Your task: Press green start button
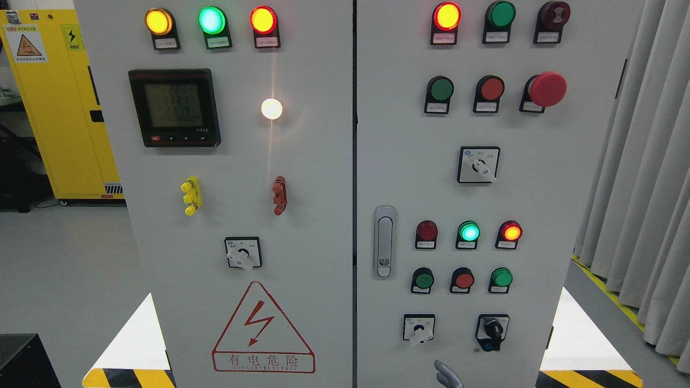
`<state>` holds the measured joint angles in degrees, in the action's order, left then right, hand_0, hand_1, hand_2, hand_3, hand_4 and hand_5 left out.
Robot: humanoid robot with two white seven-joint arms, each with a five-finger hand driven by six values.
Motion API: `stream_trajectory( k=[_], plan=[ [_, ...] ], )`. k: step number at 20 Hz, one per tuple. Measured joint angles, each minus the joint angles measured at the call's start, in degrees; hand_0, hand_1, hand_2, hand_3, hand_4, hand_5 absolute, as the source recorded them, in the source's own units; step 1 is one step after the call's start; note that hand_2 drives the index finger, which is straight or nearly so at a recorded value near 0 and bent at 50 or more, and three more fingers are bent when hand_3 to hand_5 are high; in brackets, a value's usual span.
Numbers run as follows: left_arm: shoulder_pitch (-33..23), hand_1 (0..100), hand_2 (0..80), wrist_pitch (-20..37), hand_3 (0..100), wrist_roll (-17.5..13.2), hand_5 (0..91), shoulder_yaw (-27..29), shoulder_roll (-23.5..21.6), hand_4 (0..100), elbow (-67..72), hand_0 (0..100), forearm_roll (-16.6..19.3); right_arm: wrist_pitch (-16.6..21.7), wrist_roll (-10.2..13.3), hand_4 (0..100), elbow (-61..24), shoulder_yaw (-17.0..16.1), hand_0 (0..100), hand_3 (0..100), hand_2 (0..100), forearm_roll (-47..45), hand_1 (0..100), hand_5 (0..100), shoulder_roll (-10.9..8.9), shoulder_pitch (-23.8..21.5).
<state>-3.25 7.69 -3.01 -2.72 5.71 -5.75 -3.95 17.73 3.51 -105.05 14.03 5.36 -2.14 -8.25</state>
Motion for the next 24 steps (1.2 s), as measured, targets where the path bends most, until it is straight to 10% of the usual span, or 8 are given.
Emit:
stream_trajectory(
  k=[11,16,21,24],
  plan=[
    [-0.01,56,0.0,0.0,0,0.0,0.0,0.0,0.0,0,0.0,12,0.0,-0.26,0.71,16,0.02,-0.82,33,14,0,3.58,75,13,-0.11,0.21],
    [-0.02,56,0.0,0.0,0,0.0,0.0,0.0,0.0,0,0.0,12,0.0,0.02,2.49,63,-0.26,-2.42,50,46,0,16.06,84,60,-0.43,1.79],
    [-0.02,56,0.0,0.0,0,0.0,0.0,0.0,0.0,0,0.0,12,0.0,0.17,4.25,83,-0.49,-3.71,40,70,0,31.35,86,85,-0.82,4.96],
    [-0.02,56,0.0,0.0,0,0.0,0.0,0.0,0.0,0,0.0,12,0.0,0.18,4.7,92,-0.61,-4.54,52,84,0,39.3,89,93,-1.03,6.37]
  ],
)
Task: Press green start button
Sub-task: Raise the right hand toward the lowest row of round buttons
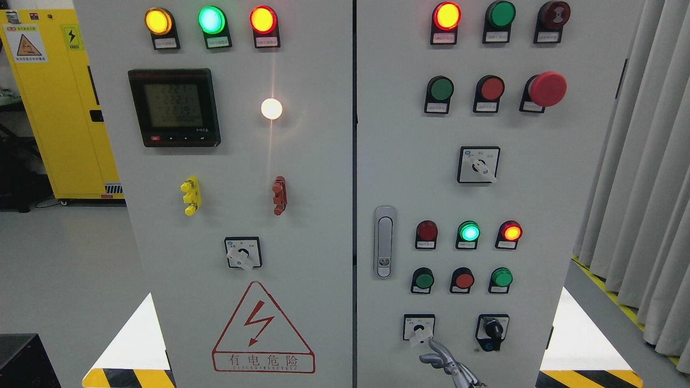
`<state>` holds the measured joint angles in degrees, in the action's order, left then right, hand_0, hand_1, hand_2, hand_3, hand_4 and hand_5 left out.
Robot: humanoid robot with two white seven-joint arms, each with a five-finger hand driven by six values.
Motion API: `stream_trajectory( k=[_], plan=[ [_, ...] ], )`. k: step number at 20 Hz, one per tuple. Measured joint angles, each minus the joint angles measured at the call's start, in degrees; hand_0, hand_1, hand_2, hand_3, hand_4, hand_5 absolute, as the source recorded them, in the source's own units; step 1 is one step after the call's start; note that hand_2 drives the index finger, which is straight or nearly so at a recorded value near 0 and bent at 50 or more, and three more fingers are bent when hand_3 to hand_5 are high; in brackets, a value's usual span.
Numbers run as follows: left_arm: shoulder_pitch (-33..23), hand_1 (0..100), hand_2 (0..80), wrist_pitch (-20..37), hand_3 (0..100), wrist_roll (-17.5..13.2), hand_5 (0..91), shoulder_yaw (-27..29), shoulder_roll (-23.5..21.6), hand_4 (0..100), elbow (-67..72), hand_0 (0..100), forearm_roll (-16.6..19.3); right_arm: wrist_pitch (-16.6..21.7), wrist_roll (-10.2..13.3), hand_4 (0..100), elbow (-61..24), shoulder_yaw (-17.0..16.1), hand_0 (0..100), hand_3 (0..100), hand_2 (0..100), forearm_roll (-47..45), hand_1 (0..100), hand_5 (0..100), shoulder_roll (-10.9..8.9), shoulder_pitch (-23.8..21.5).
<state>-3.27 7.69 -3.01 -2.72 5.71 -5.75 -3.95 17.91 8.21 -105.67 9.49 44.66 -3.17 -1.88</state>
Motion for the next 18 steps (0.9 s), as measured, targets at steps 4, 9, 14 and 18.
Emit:
stream_trajectory(
  k=[4,9,14,18],
  plan=[
    [0.0,56,0.0,0.0,0,0.0,0.0,0.0,0.0,0,0.0,12,0.0,-0.21,0.14,95,-0.05,-1.44,65,88,0,8.84,94,100,-0.2,2.04],
    [0.01,56,0.0,0.0,0,0.0,0.0,0.0,0.0,0,0.0,12,0.0,-1.5,0.14,96,0.6,-2.79,65,89,0,14.81,96,100,-0.4,5.8],
    [0.01,56,0.0,0.0,0,0.0,0.0,0.0,0.0,0,0.0,12,0.0,-2.32,0.31,96,2.09,-3.58,69,89,0,17.32,96,100,-0.55,9.18],
    [0.01,56,0.0,0.0,0,0.0,0.0,0.0,0.0,0,0.0,12,0.0,-2.55,0.04,96,3.57,-3.92,69,89,0,18.25,96,100,-0.65,11.29]
  ],
)
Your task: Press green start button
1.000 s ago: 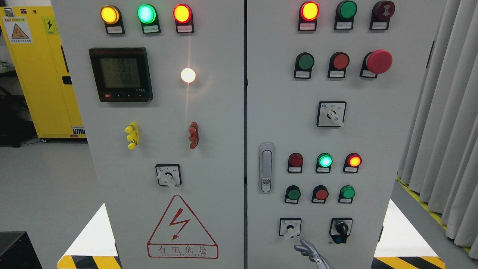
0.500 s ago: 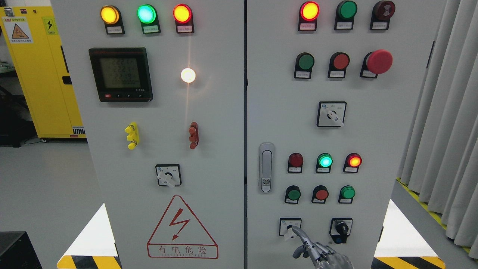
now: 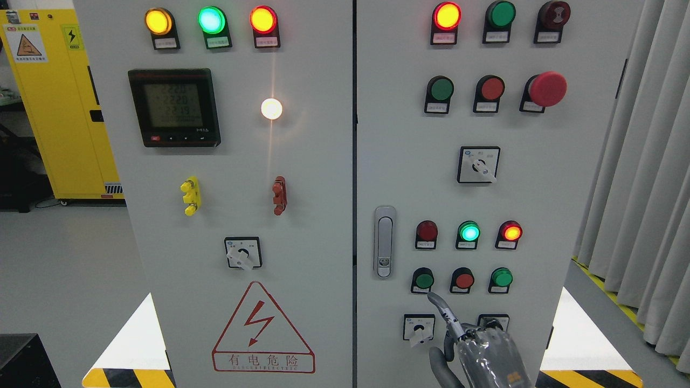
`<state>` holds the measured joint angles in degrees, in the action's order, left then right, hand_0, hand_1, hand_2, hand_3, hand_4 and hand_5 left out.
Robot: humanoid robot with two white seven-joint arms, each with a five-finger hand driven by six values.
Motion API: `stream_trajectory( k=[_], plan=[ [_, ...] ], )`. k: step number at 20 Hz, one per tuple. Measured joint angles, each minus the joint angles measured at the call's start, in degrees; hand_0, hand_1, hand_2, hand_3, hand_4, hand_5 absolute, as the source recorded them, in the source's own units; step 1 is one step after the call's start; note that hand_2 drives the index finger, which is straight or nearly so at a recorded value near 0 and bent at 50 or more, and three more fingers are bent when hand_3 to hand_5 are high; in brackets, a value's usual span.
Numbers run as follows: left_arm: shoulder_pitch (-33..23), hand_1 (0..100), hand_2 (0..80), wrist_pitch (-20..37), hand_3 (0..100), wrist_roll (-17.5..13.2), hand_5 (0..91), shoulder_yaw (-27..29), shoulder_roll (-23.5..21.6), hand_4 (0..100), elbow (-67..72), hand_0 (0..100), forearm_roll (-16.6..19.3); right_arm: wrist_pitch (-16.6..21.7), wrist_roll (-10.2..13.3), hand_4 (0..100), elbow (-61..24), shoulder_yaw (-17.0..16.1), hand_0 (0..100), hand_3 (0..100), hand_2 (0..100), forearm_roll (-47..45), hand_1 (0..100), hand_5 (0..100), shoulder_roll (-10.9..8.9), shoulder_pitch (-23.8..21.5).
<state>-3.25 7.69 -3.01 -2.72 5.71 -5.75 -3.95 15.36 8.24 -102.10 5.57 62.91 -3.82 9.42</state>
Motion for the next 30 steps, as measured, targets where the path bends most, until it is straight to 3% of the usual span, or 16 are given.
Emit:
stream_trajectory(
  k=[12,30],
  plan=[
    [0.0,56,0.0,0.0,0,0.0,0.0,0.0,0.0,0,0.01,12,0.0,-0.13,-0.43,96,3.61,-0.41,73,89,0,0.71,96,100,-0.24,2.98],
    [-0.01,56,0.0,0.0,0,0.0,0.0,0.0,0.0,0,0.01,12,0.0,-0.99,-0.65,96,5.03,0.09,73,89,0,1.54,96,100,-0.37,3.65]
  ],
)
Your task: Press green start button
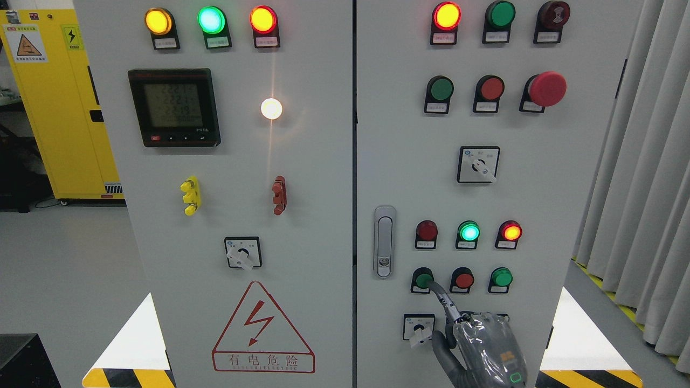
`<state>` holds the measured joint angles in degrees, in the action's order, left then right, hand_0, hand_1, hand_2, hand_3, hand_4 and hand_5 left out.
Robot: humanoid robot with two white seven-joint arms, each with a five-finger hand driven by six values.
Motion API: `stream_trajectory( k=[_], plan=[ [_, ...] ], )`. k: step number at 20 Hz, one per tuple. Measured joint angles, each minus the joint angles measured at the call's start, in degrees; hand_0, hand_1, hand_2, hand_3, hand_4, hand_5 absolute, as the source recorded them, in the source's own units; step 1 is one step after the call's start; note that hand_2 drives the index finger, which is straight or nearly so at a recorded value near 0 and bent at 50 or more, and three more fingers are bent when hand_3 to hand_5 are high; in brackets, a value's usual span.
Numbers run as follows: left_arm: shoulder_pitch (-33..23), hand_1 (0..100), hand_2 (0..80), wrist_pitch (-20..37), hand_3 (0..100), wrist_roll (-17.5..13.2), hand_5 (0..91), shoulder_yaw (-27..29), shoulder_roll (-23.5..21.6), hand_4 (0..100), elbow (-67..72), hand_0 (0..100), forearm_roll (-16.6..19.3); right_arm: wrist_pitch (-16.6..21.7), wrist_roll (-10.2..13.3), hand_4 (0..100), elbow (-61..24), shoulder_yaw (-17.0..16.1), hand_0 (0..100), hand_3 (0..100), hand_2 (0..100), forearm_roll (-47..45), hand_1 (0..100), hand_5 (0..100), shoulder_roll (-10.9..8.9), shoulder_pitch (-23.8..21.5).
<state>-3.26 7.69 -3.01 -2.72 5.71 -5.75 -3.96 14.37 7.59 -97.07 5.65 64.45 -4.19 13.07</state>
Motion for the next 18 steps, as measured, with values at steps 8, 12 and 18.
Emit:
stream_trajectory(
  k=[8,12,18],
  plan=[
    [0.0,56,0.0,0.0,0,0.0,0.0,0.0,0.0,0,0.0,12,0.0,-0.4,-0.67,96,0.12,0.24,74,89,0,0.04,96,100,-0.02,0.24],
    [0.0,56,0.0,0.0,0,0.0,0.0,0.0,0.0,0,-0.01,12,0.0,-0.7,-0.98,96,0.16,0.45,74,89,0,0.05,96,100,-0.03,0.36],
    [0.0,56,0.0,0.0,0,0.0,0.0,0.0,0.0,0,-0.01,12,0.0,-1.05,-1.06,96,0.24,0.74,74,89,0,0.06,96,100,-0.05,0.59]
  ],
)
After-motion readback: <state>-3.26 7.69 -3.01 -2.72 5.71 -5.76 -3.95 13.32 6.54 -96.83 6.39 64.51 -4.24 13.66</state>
